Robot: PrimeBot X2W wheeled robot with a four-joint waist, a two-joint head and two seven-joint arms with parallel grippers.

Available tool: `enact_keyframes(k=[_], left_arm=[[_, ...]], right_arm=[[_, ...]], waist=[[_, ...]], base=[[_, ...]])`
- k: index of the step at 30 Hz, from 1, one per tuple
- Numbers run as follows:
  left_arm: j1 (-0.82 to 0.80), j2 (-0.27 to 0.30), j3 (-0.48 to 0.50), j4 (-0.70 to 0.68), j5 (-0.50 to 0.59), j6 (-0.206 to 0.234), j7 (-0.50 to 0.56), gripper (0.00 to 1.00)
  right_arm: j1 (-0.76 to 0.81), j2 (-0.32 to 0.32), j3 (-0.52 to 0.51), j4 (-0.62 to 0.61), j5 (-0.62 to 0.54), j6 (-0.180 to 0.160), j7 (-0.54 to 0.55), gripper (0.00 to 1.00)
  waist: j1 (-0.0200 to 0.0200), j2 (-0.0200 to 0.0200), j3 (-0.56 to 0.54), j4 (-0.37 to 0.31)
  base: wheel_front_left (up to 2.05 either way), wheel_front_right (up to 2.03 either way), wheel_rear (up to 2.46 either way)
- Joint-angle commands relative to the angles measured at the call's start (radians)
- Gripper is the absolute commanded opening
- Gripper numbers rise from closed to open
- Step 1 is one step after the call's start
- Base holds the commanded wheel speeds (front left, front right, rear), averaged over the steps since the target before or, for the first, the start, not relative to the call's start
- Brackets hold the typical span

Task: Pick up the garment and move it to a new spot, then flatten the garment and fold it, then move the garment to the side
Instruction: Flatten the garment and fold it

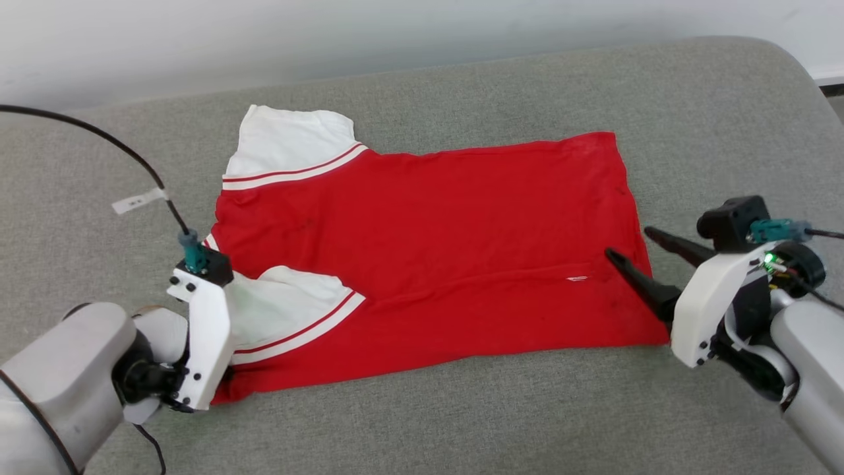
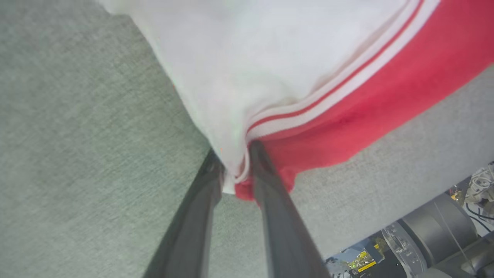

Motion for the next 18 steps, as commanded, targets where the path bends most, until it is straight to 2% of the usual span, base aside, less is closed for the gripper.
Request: enact_keyframes(k=[1, 8, 12, 13, 18], left_arm=[[0.028, -0.020, -0.025, 0.002, 0.003, -0.006, -0.014, 0.00], [-0.029, 0.018, -0.027, -0.078, 0.023, -0.014, -0.074, 0.00], [-0.039, 0.041, -0.038, -0.139, 0.022, -0.015, -0.096, 0.00], [-0.039, 0.041, -0.038, -0.139, 0.022, -0.015, -0.096, 0.00], [-0.062, 0.066, -0.051, -0.204, 0.024, -0.015, -0.118, 0.00]], right_arm=[[-0.025, -0.021, -0.001, -0.013, -0.010, 0.000, 0.007, 1.00], [-0.107, -0.141, 0.033, -0.067, -0.036, 0.000, 0.143, 1.00], [-0.146, -0.203, 0.080, -0.094, 0.001, 0.000, 0.315, 1.00], [-0.146, -0.203, 0.080, -0.094, 0.001, 0.000, 0.315, 1.00], [-0.180, -0.255, 0.140, -0.124, 0.079, 0.000, 0.538, 1.00]], waist=[[0.0001, 0.0000, -0.010, 0.002], [0.0001, 0.0000, -0.042, 0.018], [0.0001, 0.0000, -0.045, 0.027], [0.0001, 0.0000, -0.045, 0.027], [0.0001, 0.0000, -0.026, 0.046]], base=[[0.00, 0.00, 0.00], [0.00, 0.00, 0.00], [0.00, 0.00, 0.00], [0.00, 0.00, 0.00], [0.00, 0.00, 0.00]])
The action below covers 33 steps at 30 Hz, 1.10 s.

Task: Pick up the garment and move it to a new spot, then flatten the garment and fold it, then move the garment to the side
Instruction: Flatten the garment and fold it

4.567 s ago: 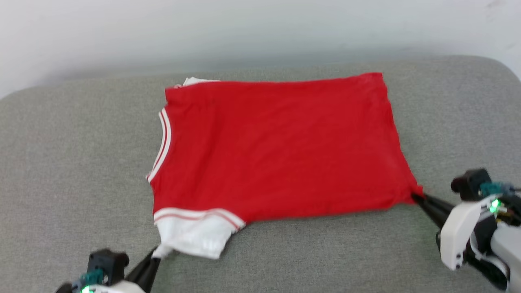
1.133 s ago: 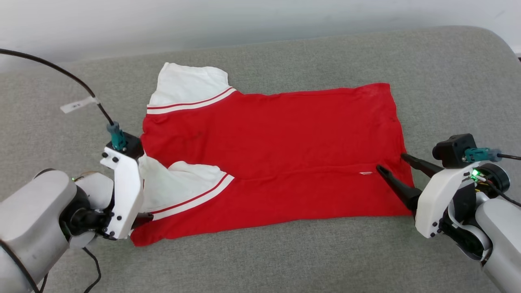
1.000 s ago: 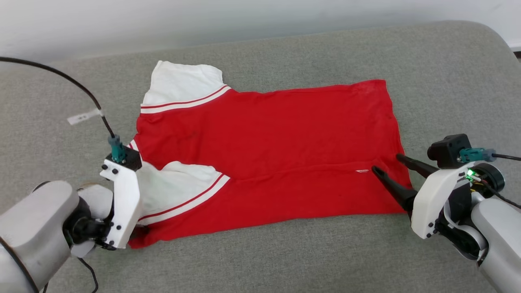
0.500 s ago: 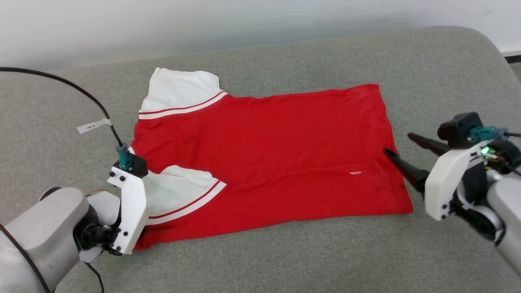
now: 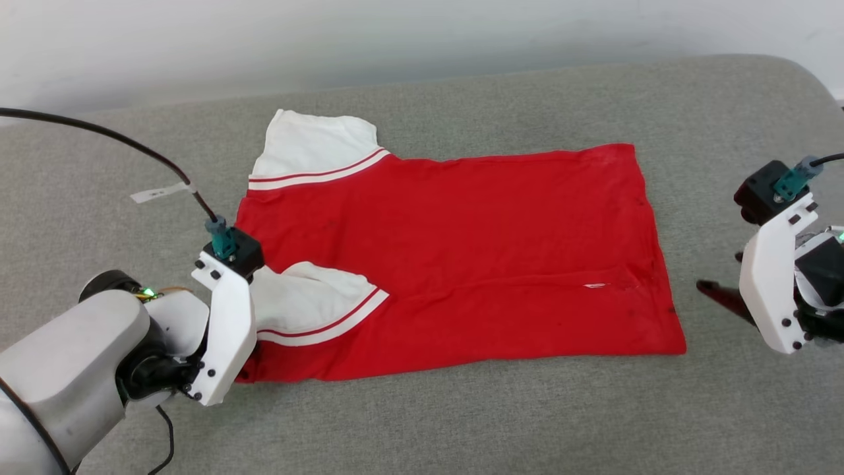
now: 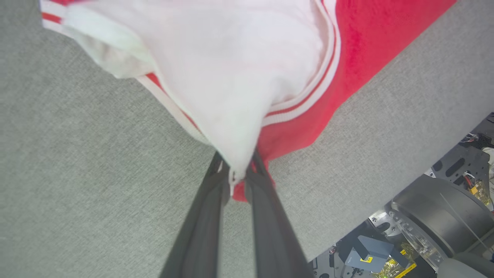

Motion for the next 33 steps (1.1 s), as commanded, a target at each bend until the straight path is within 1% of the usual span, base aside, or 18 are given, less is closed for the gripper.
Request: enact_keyframes(k=[1, 4, 7, 8, 10, 14, 17, 18, 19, 22, 27, 33], left_arm=[[-0.015, 0.004, -0.001, -0.010, 0.006, 0.000, -0.007, 0.00], [-0.030, 0.001, -0.007, -0.031, 0.012, 0.000, -0.018, 0.00], [-0.045, -0.004, -0.005, -0.041, 0.018, 0.000, -0.024, 0.00], [-0.056, -0.006, -0.003, -0.044, 0.022, 0.000, -0.028, 0.00], [-0.061, -0.006, -0.003, -0.043, 0.023, 0.000, -0.030, 0.00], [-0.055, -0.003, -0.006, -0.038, 0.024, -0.001, -0.042, 0.00], [-0.042, -0.003, -0.010, -0.032, 0.020, -0.001, -0.050, 0.00], [-0.037, -0.002, -0.011, -0.030, 0.018, -0.001, -0.052, 0.00], [-0.032, -0.001, -0.013, -0.027, 0.016, -0.001, -0.054, 0.00], [-0.017, -0.001, -0.014, -0.016, 0.006, -0.001, -0.065, 0.00], [0.008, 0.015, -0.011, -0.023, -0.009, -0.001, -0.089, 0.00], [0.061, 0.069, -0.013, -0.080, -0.030, 0.009, -0.100, 0.00]], right_arm=[[-0.008, -0.005, 0.009, 0.001, 0.017, 0.000, 0.025, 1.00], [-0.010, 0.003, 0.022, 0.025, 0.057, -0.001, 0.104, 1.00], [-0.004, 0.036, 0.027, 0.071, 0.076, 0.000, 0.141, 1.00], [0.008, 0.076, 0.025, 0.135, 0.083, 0.000, 0.137, 1.00], [0.024, 0.106, 0.026, 0.178, 0.086, 0.000, 0.127, 1.00], [0.084, 0.170, 0.055, 0.245, 0.100, 0.000, 0.112, 1.00], [0.115, 0.199, 0.069, 0.269, 0.118, 0.000, 0.092, 1.00], [0.116, 0.203, 0.069, 0.272, 0.119, 0.000, 0.078, 0.45], [0.112, 0.204, 0.064, 0.273, 0.122, 0.000, 0.063, 0.00], [0.090, 0.185, 0.049, 0.264, 0.130, 0.000, 0.026, 0.00], [0.064, 0.117, 0.029, 0.191, 0.147, 0.000, -0.035, 0.00], [0.110, 0.028, 0.011, 0.084, 0.186, -0.001, -0.064, 0.00]], waist=[[0.0000, 0.0000, 0.011, 0.010], [0.0000, 0.0000, 0.033, 0.022], [0.0000, 0.0000, 0.060, 0.034], [0.0000, 0.0000, 0.087, 0.043], [0.0000, 0.0000, 0.101, 0.049], [0.0000, 0.0000, 0.119, 0.054], [0.0000, 0.0000, 0.121, 0.053], [0.0000, 0.0000, 0.119, 0.052], [0.0000, 0.0000, 0.116, 0.050], [0.0000, 0.0000, 0.095, 0.044], [0.0000, 0.0000, 0.047, 0.037], [0.0000, 0.0000, -0.002, 0.035]], base=[[0.00, 0.00, 0.00], [0.00, 0.00, 0.00], [0.00, 0.00, 0.00], [0.00, 0.00, 0.00], [0.00, 0.00, 0.00], [0.00, 0.00, 0.00], [0.00, 0.00, 0.00], [0.00, 0.00, 0.00], [0.00, 0.00, 0.00], [0.00, 0.00, 0.00], [0.00, 0.00, 0.00], [0.00, 0.00, 0.00]])
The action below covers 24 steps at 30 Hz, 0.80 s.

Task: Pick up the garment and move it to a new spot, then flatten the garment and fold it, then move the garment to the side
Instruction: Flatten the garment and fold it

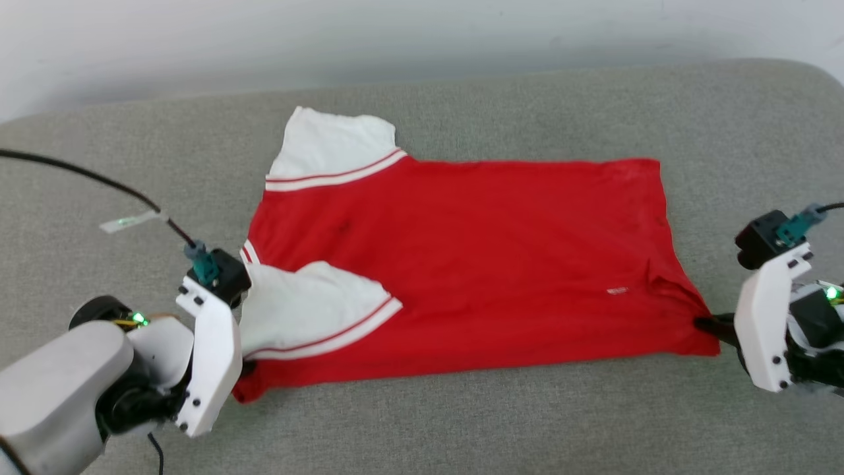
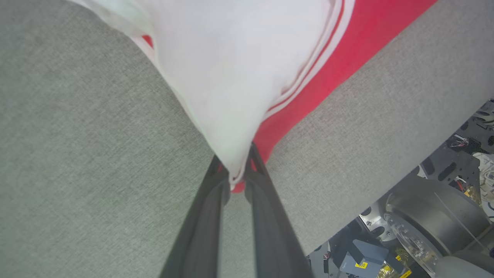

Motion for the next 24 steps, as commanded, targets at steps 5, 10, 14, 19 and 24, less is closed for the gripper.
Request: enact_keyframes(k=[5, 10, 14, 19, 24], left_arm=[[0.068, 0.048, -0.013, -0.072, -0.017, 0.028, -0.008, 0.00], [0.124, 0.065, -0.032, -0.126, -0.034, 0.058, -0.007, 0.00], [0.154, 0.053, -0.043, -0.119, -0.043, 0.076, -0.016, 0.00], [0.150, 0.024, -0.053, -0.059, -0.013, 0.078, -0.033, 0.03], [0.129, 0.010, -0.031, -0.028, -0.004, 0.073, -0.083, 1.00]], right_arm=[[0.079, -0.076, -0.022, -0.078, 0.025, -0.001, 0.006, 0.00], [0.150, -0.116, -0.042, -0.126, 0.045, -0.001, 0.022, 0.00], [0.196, -0.103, -0.041, -0.104, 0.025, -0.001, 0.044, 0.00], [0.225, -0.029, -0.046, -0.014, -0.003, -0.001, 0.041, 0.05], [0.214, 0.022, -0.070, 0.007, -0.040, -0.001, -0.019, 1.00]], waist=[[0.0000, 0.0000, -0.036, 0.002], [0.0000, 0.0000, -0.043, 0.003], [0.0000, 0.0000, -0.030, 0.002], [0.0000, 0.0000, -0.012, 0.003], [0.0000, 0.0000, -0.022, 0.002]], base=[[0.00, 0.00, 0.00], [0.00, 0.00, 0.00], [0.00, 0.00, 0.00], [0.00, 0.00, 0.00], [0.00, 0.00, 0.00]])
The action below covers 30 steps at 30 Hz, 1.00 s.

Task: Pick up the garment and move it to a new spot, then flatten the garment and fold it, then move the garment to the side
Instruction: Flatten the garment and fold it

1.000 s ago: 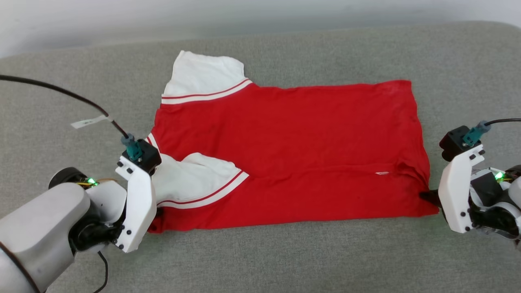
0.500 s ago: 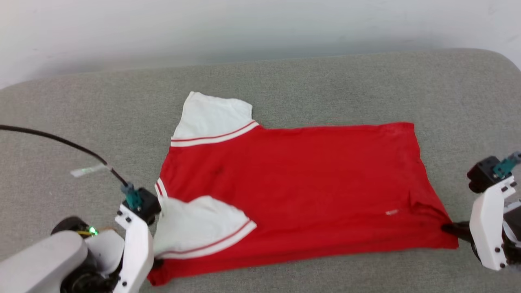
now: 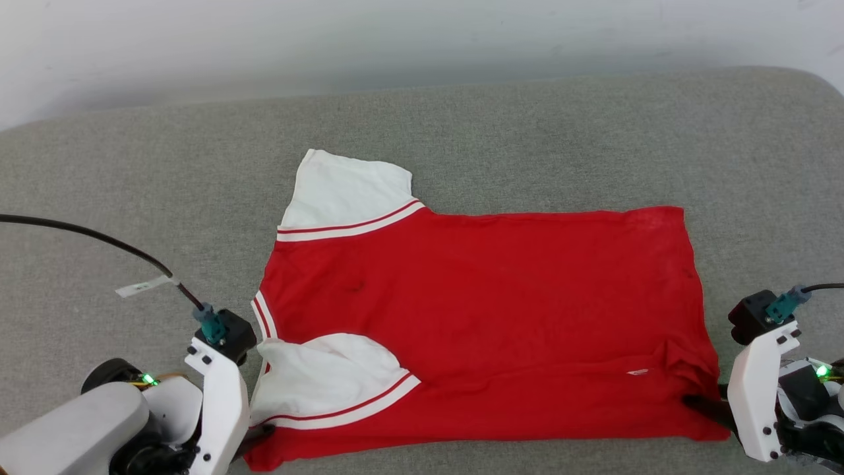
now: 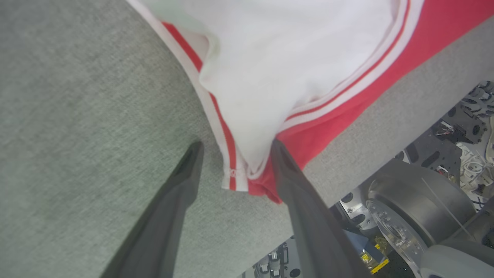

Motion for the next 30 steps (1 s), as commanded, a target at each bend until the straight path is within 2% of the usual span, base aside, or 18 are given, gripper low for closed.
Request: enact_keyframes(k=[1, 6, 13, 14, 17, 23, 30], left_arm=[[-0.021, 0.008, 0.011, 0.005, 0.008, -0.002, -0.013, 1.00], [-0.054, 0.034, 0.051, -0.017, 0.018, 0.008, -0.057, 1.00], [-0.125, 0.051, 0.111, -0.020, 0.059, 0.023, -0.129, 1.00], [-0.125, 0.051, 0.111, -0.020, 0.059, 0.023, -0.129, 1.00], [-0.166, 0.041, 0.137, -0.007, 0.067, 0.025, -0.152, 1.00], [-0.254, 0.015, 0.181, 0.060, 0.099, 0.040, -0.182, 1.00], [-0.382, -0.026, 0.206, 0.157, 0.107, 0.036, -0.129, 1.00]], right_arm=[[-0.004, 0.009, -0.011, -0.001, -0.019, -0.001, -0.032, 1.00], [-0.017, 0.009, -0.064, -0.037, -0.089, -0.001, -0.202, 1.00], [0.013, 0.075, -0.205, -0.088, -0.194, -0.001, -0.467, 1.00], [0.013, 0.075, -0.205, -0.088, -0.194, -0.001, -0.467, 1.00], [0.043, 0.125, -0.299, -0.106, -0.272, -0.001, -0.581, 1.00], [0.133, 0.268, -0.521, -0.161, -0.474, -0.001, -0.773, 1.00], [0.257, 0.443, -0.706, -0.313, -0.698, -0.001, -0.846, 1.00]], waist=[[0.0000, 0.0000, -0.012, -0.002], [0.0000, 0.0000, -0.043, -0.007], [0.0000, 0.0000, -0.045, -0.030], [0.0000, 0.0000, -0.045, -0.030], [0.0000, 0.0000, -0.028, -0.045], [0.0000, 0.0000, 0.027, -0.081], [0.0000, 0.0000, 0.112, -0.112]], base=[[0.00, 0.00, 0.00], [0.00, 0.00, 0.00], [0.00, 0.00, 0.00], [0.00, 0.00, 0.00], [0.00, 0.00, 0.00], [0.00, 0.00, 0.00], [0.00, 0.00, 0.00]])
